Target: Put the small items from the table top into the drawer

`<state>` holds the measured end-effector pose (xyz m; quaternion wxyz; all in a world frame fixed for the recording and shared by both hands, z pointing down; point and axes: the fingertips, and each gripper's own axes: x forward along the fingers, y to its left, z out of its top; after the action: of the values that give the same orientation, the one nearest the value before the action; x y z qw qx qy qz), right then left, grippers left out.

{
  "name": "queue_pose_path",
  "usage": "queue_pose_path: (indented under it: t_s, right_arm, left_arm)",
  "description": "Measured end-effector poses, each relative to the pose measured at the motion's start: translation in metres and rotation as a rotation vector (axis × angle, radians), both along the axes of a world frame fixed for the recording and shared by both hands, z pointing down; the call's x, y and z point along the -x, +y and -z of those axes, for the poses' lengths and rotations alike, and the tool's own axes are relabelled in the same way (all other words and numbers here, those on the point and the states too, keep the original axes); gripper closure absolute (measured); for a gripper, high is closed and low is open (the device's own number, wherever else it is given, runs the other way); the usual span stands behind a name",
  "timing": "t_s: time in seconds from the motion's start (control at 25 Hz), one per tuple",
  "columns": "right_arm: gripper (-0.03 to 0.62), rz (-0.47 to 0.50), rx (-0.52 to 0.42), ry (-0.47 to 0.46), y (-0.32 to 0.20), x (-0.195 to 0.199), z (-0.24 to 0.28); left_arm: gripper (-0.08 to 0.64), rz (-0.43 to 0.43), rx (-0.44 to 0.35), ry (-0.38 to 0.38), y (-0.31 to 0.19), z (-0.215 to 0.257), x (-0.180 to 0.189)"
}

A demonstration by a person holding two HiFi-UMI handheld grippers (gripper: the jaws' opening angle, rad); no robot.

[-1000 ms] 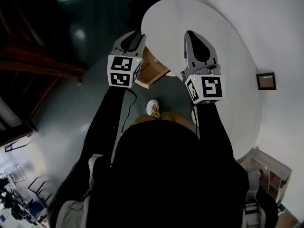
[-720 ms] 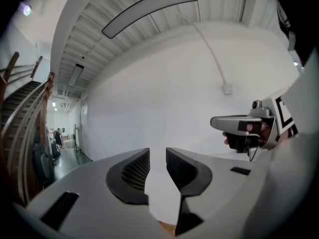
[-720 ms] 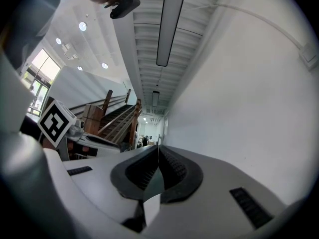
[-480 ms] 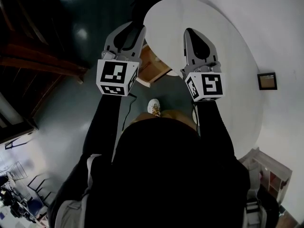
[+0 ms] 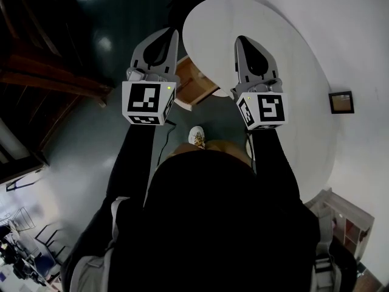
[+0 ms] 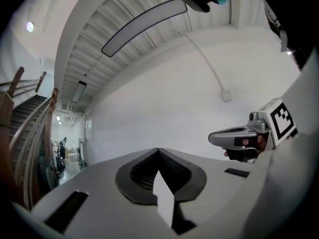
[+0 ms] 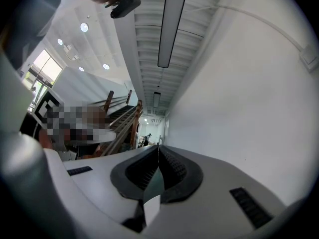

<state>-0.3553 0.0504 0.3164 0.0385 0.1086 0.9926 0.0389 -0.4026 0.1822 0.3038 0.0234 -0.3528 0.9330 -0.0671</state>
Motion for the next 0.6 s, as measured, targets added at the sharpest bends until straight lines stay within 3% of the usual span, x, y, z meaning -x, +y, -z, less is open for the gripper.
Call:
queue_pose_path:
  t_s: [0.6]
  right_arm:
    - [0.565, 0.006, -0.010, -0.005, 0.0040, -0.0032, 0.0026]
  left_arm:
    - [0.546, -0.002, 0.011, -0.014, 0.0009, 0.0014, -0.0041]
